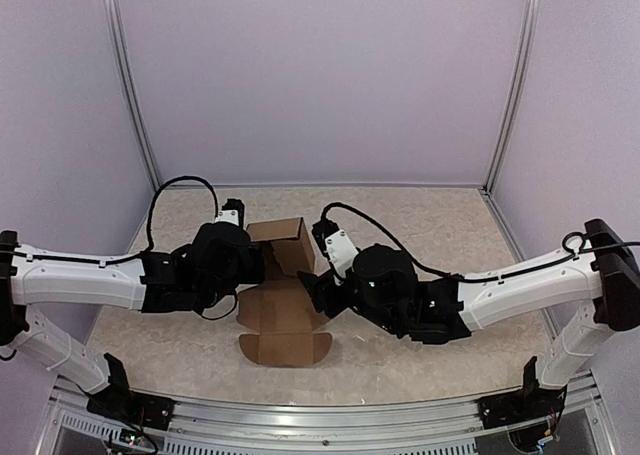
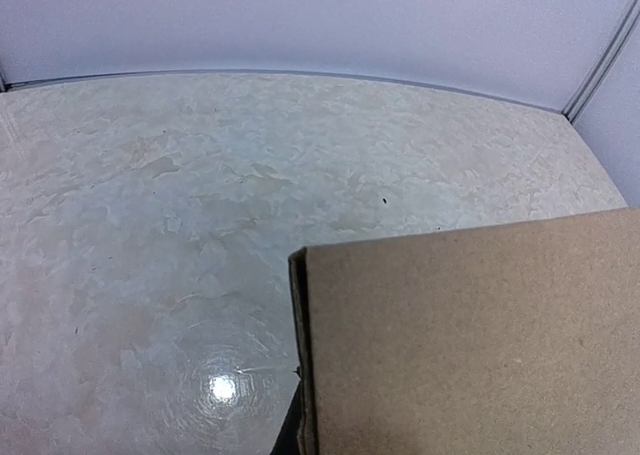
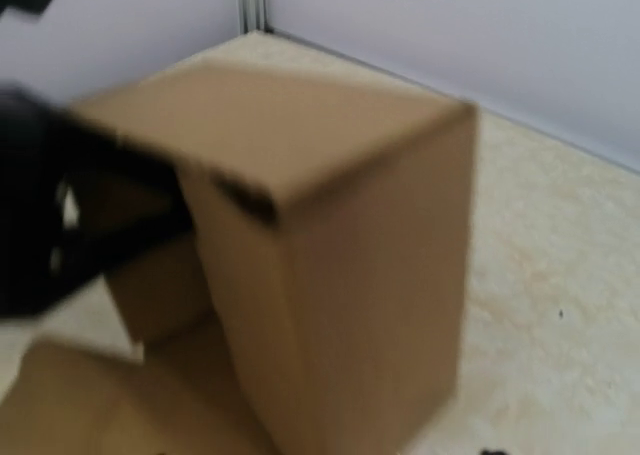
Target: Fold the paper box
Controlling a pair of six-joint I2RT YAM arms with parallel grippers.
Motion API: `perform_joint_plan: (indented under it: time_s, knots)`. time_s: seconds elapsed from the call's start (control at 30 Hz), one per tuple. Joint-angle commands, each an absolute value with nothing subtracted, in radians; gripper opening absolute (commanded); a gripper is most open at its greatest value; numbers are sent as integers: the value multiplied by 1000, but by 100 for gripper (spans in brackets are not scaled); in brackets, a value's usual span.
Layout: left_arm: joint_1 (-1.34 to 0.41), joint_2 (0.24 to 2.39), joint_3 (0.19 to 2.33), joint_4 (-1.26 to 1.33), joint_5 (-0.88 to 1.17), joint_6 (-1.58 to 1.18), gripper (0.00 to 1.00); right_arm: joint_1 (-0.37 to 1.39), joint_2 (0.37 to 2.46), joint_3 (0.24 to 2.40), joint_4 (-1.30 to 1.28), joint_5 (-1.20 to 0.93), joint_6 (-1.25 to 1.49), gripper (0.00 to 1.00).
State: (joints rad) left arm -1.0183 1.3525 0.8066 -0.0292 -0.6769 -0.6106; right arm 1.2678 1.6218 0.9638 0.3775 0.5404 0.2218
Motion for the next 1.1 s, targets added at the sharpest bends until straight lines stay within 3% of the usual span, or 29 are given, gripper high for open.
perform_joint_plan:
  time_s: [0.0,0.27,0.7,0.97,1.07]
  knots:
    - [-986,1356,789,43,-620,-522,0,1278,1511,873,320,493,184,68]
    - [-965,1426,798,121,-510,-336,0,1278,1299,755,199,407,97,74]
    - [-958,1642,773,449,-179,-26,0,1198,1146,734,11,272,55,73]
    - [-952,1750,746,653,-29,-3,0,1092,1188,753,40,199,115,54]
    - [-953,1792,766,663,-30,-3,1,1057,1235,787,52,187,144,37]
